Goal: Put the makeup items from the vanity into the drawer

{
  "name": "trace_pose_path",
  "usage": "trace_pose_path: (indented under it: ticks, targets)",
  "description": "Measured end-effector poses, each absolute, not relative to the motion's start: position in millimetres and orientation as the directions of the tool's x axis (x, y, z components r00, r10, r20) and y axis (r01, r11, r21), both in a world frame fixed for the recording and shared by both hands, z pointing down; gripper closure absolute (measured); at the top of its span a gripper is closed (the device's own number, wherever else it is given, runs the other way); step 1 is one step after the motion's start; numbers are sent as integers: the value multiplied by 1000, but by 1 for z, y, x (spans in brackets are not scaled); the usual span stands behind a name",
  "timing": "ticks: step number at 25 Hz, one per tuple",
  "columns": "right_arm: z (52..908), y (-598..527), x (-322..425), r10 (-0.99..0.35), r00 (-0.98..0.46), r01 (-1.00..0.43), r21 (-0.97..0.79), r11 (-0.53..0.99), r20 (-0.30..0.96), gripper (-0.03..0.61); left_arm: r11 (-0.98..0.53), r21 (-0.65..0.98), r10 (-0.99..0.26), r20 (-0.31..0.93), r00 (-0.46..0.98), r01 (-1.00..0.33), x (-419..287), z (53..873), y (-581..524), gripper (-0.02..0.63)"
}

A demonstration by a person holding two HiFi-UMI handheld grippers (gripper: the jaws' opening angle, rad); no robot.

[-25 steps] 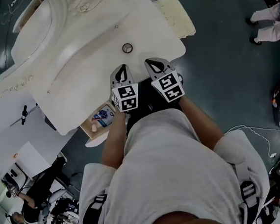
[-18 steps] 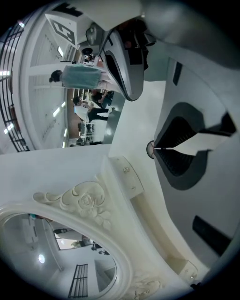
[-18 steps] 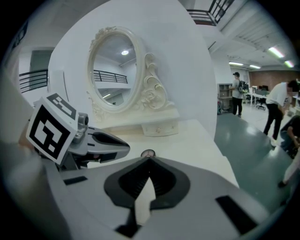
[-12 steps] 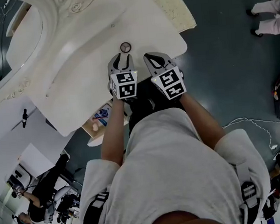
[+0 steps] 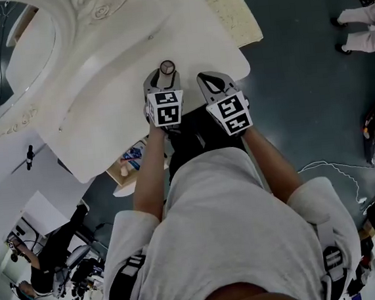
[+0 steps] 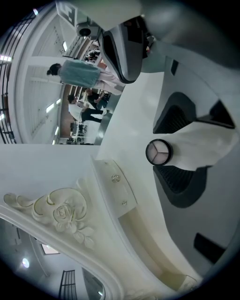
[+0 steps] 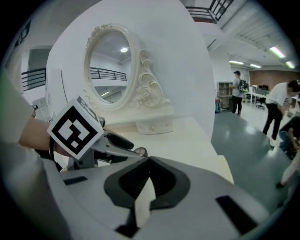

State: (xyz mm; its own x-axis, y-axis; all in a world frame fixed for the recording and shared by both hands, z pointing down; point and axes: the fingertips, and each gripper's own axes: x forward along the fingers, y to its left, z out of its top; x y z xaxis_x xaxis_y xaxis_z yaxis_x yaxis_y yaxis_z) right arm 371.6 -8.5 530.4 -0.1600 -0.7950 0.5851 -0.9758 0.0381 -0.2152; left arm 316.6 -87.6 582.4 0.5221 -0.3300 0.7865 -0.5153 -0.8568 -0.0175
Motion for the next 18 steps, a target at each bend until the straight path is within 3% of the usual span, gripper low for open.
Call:
trace_pose_path:
  ticks: [18]
  targets:
    - [526, 0, 379, -791, -173, -976, -213, 55, 587, 563, -844, 6, -297, 828, 476, -537, 323, 605, -94, 400]
